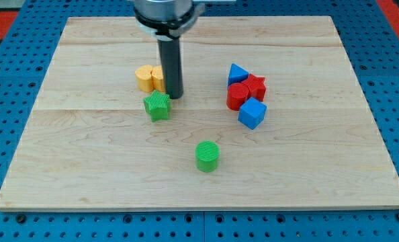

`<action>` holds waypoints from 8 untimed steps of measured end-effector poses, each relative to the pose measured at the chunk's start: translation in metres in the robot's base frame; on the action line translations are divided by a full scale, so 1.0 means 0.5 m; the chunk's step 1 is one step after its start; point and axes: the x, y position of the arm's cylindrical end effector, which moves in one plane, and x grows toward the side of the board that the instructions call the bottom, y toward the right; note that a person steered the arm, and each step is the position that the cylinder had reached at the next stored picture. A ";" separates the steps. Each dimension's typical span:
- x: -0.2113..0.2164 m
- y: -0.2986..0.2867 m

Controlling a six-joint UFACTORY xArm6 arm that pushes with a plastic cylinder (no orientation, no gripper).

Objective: Push the green circle towards yellow hexagon

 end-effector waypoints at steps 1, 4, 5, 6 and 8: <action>0.031 0.082; 0.170 0.167; 0.255 0.177; 0.319 0.151; 0.250 0.088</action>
